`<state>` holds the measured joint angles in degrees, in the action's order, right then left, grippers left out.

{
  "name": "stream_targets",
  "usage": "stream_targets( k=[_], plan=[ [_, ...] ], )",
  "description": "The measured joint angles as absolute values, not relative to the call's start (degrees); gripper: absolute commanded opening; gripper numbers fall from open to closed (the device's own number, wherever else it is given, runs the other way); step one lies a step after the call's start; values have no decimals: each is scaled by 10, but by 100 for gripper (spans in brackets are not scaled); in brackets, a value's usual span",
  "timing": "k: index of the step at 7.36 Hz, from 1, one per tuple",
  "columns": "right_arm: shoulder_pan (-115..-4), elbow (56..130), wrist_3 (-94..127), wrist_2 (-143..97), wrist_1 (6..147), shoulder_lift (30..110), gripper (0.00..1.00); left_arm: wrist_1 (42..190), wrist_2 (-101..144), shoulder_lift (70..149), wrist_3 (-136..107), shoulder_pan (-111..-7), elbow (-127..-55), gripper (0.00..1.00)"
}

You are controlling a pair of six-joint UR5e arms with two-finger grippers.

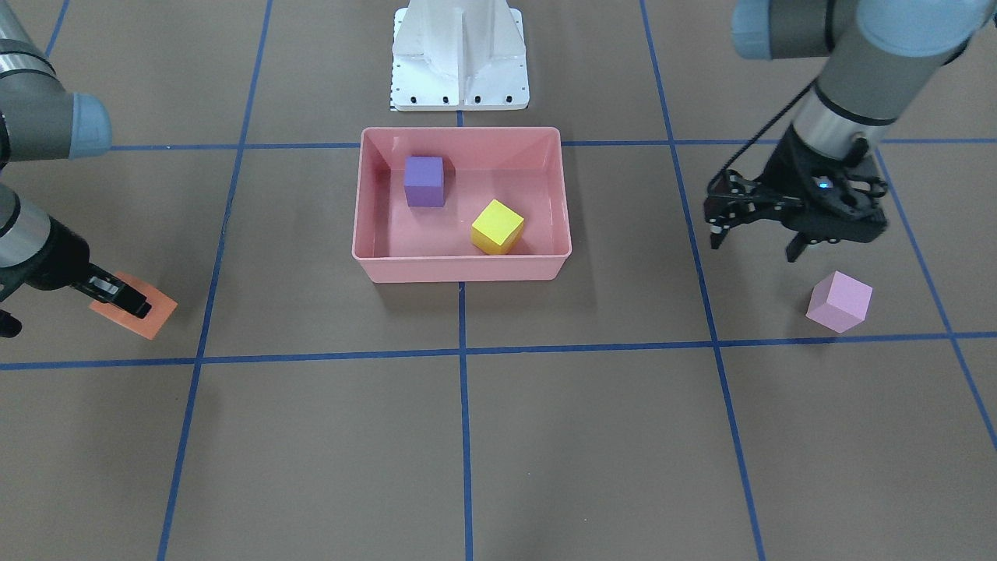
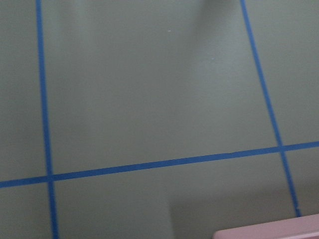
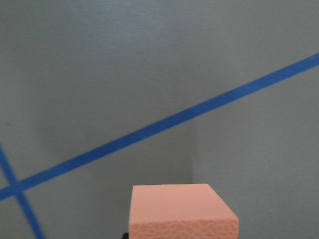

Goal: Place blocks into pink bin with both arms
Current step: 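Carry the orange cube into the pink bin with the right gripper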

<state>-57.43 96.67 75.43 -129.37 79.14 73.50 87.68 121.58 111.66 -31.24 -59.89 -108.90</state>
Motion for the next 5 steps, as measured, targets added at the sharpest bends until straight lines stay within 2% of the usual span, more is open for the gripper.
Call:
stream_targets(
  k=[2, 5],
  plan=[
    [-525, 1022, 843, -1290, 921, 622, 0, 925, 1245, 1079, -195, -653, -1032, 99],
    [-393, 1039, 950, -1208, 980, 511, 0, 1051, 1275, 1068, -140, -686, -924, 99]
  ],
)
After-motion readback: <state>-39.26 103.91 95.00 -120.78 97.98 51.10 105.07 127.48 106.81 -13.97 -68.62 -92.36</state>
